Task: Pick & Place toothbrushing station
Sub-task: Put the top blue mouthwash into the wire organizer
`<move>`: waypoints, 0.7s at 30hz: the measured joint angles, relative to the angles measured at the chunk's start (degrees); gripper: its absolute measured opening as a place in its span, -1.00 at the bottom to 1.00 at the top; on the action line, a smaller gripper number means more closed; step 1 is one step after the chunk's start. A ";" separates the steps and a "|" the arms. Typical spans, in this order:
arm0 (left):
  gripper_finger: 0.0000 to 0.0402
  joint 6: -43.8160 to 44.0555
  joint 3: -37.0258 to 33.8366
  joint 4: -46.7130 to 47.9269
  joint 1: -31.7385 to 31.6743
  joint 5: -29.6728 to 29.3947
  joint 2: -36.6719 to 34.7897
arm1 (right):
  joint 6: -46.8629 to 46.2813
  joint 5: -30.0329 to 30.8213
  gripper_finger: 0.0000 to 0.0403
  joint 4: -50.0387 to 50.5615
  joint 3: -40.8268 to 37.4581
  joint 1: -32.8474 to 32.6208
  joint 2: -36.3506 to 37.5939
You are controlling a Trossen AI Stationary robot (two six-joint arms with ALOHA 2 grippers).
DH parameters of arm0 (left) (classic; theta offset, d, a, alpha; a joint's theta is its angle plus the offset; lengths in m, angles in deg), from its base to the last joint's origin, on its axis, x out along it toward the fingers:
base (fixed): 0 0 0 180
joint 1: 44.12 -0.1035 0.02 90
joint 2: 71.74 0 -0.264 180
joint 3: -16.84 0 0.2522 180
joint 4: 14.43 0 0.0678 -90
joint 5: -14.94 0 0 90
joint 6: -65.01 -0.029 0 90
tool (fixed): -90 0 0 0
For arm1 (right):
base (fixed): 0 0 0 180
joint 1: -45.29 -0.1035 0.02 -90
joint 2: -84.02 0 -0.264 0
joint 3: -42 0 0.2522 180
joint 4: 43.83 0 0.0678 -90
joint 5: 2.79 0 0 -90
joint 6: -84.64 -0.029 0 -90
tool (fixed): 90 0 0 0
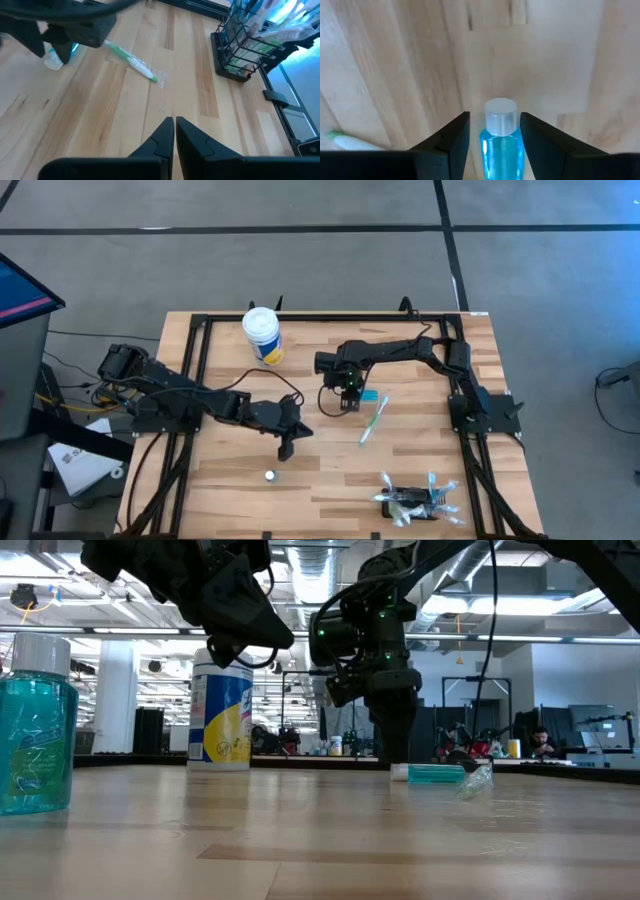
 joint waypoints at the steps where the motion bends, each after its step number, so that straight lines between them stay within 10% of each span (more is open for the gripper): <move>1: -0.94 0.00 0.00 0.00 0.01 0.00 0.00 | 0.00 0.10 -0.18 -0.04 0.01 0.04 0.00; 21: -0.94 0.00 0.00 0.00 0.12 0.00 0.00 | 0.12 1.01 -0.21 -0.97 0.01 0.11 -0.24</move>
